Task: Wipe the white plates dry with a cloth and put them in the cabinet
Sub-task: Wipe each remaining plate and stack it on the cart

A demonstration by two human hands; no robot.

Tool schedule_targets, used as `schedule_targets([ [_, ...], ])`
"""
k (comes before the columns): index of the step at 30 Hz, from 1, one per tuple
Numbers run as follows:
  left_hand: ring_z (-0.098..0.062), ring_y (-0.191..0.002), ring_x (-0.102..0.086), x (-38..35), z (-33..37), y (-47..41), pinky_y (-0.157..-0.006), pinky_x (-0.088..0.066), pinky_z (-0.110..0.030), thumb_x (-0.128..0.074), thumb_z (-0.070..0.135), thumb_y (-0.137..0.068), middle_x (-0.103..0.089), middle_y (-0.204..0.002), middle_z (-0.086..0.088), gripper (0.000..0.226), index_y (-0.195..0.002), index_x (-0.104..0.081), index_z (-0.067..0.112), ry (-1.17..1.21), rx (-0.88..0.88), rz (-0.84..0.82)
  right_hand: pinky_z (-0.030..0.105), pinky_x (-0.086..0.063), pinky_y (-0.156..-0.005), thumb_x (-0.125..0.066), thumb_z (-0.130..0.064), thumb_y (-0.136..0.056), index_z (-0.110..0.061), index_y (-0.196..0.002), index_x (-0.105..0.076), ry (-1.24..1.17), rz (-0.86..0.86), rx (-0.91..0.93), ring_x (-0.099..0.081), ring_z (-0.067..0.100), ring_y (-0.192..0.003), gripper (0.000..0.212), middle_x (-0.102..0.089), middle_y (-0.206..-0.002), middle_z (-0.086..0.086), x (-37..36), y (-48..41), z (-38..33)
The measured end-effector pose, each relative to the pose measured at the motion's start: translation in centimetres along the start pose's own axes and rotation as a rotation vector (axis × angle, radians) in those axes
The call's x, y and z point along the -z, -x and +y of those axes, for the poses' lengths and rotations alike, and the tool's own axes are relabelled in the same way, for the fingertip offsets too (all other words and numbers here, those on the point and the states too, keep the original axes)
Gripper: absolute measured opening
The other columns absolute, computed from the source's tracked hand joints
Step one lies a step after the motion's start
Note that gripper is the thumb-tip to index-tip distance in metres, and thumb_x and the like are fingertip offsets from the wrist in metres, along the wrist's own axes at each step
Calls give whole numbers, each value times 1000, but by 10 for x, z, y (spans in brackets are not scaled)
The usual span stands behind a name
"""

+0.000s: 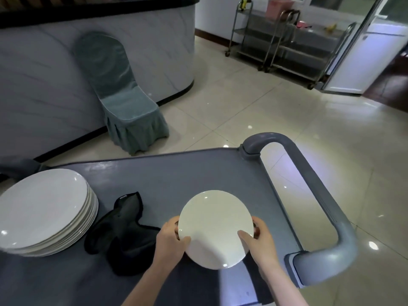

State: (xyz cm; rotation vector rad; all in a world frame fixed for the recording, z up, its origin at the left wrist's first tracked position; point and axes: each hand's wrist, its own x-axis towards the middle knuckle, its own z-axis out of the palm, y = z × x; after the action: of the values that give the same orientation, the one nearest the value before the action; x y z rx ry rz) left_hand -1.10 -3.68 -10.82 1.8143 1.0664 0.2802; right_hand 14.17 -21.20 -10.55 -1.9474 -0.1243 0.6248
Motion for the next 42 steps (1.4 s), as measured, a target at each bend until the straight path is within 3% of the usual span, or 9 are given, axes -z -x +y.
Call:
schedule_targets([
  [4, -7, -67, -59, 25, 6, 3, -65, -49, -18, -72, -4, -69, -64, -73, 10, 43, -101, -67, 25, 118, 26, 40, 31, -53, -82, -60, -6, -94, -31, -125, -53, -225, -36, -4, -64, 14, -107, 41, -65, -118, -7, -27, 6, -19],
  [8, 0, -53, -51, 56, 10, -1, -61, -48, -12, -71, 2, -75, -60, -57, 14, 32, -90, -69, 30, 201, 30, 65, 30, -55, -67, -52, -18, -101, -36, -116, -56, -432, 16, -96, -70, 14, -94, 24, -69, -108, -9, -57, 12, -39],
  [16, -18, -84, -57, 123, -30, -37, -82, -47, -32, -77, 13, -82, -60, -89, 0, 26, -107, -71, 10, -142, -150, 485, 42, -57, -87, -50, -22, -102, -30, -117, -66, -396, 10, -63, -70, 22, -103, 23, -73, -115, -2, -86, 7, -55],
  [22, -28, -117, -55, 134, -53, -89, -99, -43, -36, -74, 39, -83, -61, -124, -11, 56, -130, -60, 13, -357, 76, 117, 40, -58, -83, -49, -13, -101, -37, -104, -74, -438, -61, -128, -70, 22, -102, 35, -76, -109, -5, -95, 13, -59],
  [28, -26, -91, -64, 134, -41, -96, -74, -41, -29, -59, 2, -86, -70, -84, 3, 19, -87, -63, 21, 26, 76, 132, 43, -57, -81, -50, -9, -101, -26, -123, -65, -487, -103, -148, -69, 28, -106, 32, -74, -115, 2, -89, 18, -60],
  [32, -3, -76, -59, 132, -4, -66, -75, -42, -20, -52, -7, -76, -65, -73, 13, 37, -71, -58, 29, 288, -167, -14, 47, -57, -86, -50, -8, -101, -23, -127, -64, -484, -93, -134, -68, 30, -108, 33, -73, -119, 5, -87, 19, -61],
  [36, 0, -136, -40, 116, 18, -35, -113, -25, -22, -46, -3, -59, -64, -118, 9, 21, -72, -51, 13, 217, -448, -339, 42, -54, -84, -49, -6, -101, -17, -128, -63, -540, -95, -131, -67, 31, -106, 32, -70, -123, 10, -94, 19, -65],
  [39, 10, -139, -30, 109, 14, -27, -119, -8, -23, -47, 16, -73, -60, -129, 20, 8, -79, -53, 18, -50, -455, -558, 44, -54, -84, -50, -8, -101, -16, -127, -63, -575, -100, -128, -66, 32, -105, 30, -70, -123, 13, -95, 19, -72],
  [42, 11, -121, -49, 108, 14, -24, -112, -31, -28, -59, 28, -86, -66, -113, 21, 5, -83, -63, 28, -21, -413, -397, 49, -52, -92, -49, -9, -102, -20, -124, -65, -574, -107, -93, -68, 30, -105, 29, -73, -119, 8, -94, 20, -81],
])
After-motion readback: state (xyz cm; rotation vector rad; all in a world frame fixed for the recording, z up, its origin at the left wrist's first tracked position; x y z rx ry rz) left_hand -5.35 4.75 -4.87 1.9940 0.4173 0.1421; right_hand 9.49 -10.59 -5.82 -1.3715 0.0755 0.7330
